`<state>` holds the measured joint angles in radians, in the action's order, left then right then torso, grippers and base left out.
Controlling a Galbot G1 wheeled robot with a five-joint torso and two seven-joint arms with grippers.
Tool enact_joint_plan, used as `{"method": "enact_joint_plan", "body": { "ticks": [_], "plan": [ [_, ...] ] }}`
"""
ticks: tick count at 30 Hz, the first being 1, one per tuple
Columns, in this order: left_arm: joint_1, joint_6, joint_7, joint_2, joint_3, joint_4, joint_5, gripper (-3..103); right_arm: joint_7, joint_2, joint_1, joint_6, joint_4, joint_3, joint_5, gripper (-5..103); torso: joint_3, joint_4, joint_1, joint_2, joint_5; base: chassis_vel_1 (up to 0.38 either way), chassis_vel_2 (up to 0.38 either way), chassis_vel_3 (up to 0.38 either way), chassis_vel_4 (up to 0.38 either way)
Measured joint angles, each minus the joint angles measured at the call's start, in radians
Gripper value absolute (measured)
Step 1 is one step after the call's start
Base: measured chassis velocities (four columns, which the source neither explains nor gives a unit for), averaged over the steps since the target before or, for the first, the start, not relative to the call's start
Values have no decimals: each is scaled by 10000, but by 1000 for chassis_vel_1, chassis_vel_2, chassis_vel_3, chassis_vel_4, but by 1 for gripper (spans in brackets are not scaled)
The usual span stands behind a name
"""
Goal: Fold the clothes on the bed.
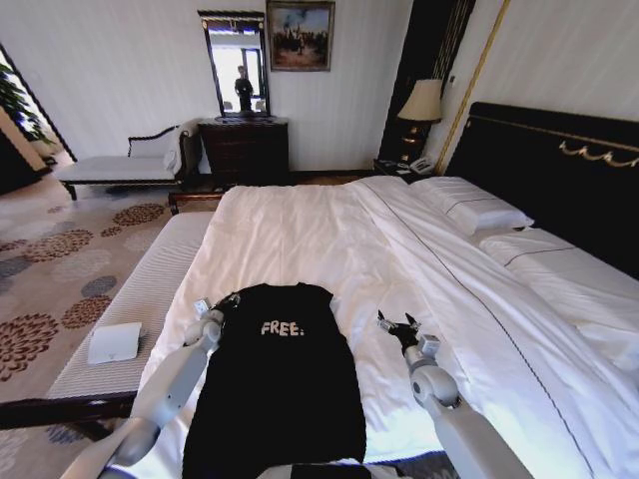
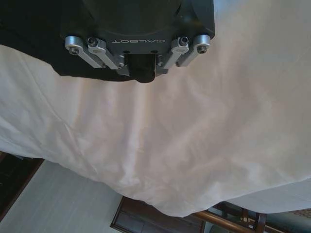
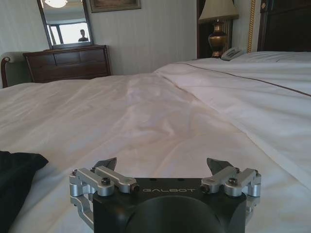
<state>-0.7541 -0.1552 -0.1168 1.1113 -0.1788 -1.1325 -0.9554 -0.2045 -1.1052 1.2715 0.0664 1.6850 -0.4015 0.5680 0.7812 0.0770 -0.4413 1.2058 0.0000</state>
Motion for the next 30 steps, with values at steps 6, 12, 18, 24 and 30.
{"method": "enact_joint_plan", "body": {
  "ticks": [6,12,18,24,30],
  "plan": [
    [10,-9,-26,-9,19,20,-11,3,0,62,-35,1,60,-2,48,100,0,0,0,0,0,0,0,0,0],
    [40,-9,-67,-51,29,23,-14,2,-7,103,-183,28,33,136,235,100,0,1,0,-1,0,0,0,0,0],
    [-93,40,-200,-181,18,-313,26,2,-110,208,-941,471,-92,477,1855,100,0,0,0,0,-1,0,0,0,0],
    [-270,101,-185,-389,70,-654,211,2,491,228,-2544,1270,-1298,1320,3641,100,0,0,0,1,-3,0,0,0,0],
    [-289,113,-267,-449,53,-691,165,2,923,-523,-4257,1751,-3035,2431,4245,100,1,-1,-1,0,-1,0,0,0,0]
  ]
}}
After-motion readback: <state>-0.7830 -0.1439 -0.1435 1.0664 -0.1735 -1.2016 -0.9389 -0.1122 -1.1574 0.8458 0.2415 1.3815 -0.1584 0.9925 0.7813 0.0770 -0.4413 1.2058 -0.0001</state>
